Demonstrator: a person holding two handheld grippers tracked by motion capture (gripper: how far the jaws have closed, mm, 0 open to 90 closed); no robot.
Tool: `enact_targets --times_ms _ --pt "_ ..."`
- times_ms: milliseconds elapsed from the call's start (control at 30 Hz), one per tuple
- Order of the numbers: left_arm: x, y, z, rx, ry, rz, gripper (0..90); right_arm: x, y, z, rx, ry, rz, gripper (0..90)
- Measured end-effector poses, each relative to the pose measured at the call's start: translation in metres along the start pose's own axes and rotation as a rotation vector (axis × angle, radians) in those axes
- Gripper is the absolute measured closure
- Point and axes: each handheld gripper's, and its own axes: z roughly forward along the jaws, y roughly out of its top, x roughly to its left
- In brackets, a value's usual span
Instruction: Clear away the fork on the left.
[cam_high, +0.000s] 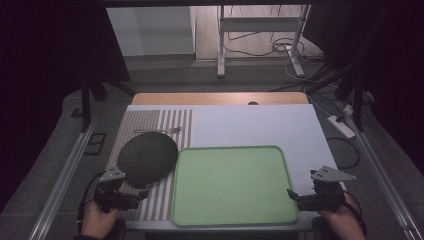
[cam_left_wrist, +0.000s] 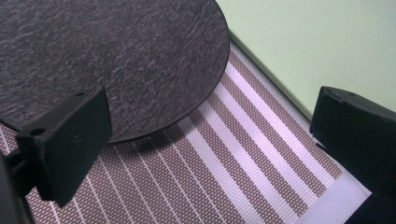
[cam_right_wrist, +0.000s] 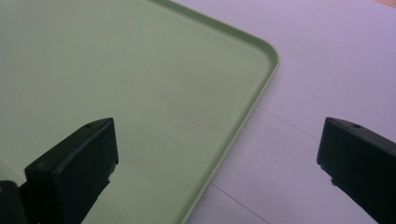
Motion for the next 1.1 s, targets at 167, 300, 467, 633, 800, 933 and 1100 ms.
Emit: enact_targets --times_ms 167,300,467,633,800,933,1100 --pt "-0.0009 0.0000 0.0008 0.013 -0.007 0.015 0.1 -0.0002 0.0006 0.0008 0.002 0.008 -0.001 0.0" --pt "0.0000 0.0006 0.0019 0.022 -0.027 0.016 0.4 0.0007 0.0008 0.0011 0.007 0.007 -0.011 0.0" --pt "0.0010 0.0005 0.0019 0.021 -0.043 0.016 1.0 -0.0001 0.0005 0.0010 0.004 0.008 -0.003 0.0" --pt "0.0024 0.0004 0.0017 0.019 -0.054 0.009 1.3 0.0009 0.0008 0.0017 0.013 0.006 -0.012 0.0" --pt "0.0031 0.0009 0.0023 0.025 -0.062 0.002 1.2 0.0010 0.0008 0.0020 0.014 0.008 -0.011 0.0" --pt "0.0043 0.0015 0.0026 0.029 -0.069 -0.004 0.7 0.0011 0.0009 0.0021 0.017 0.010 -0.015 0.0" --pt "0.0019 0.0027 0.0027 0.028 -0.060 0.012 0.0 0.0014 0.0009 0.0024 0.020 0.014 -0.020 0.0"
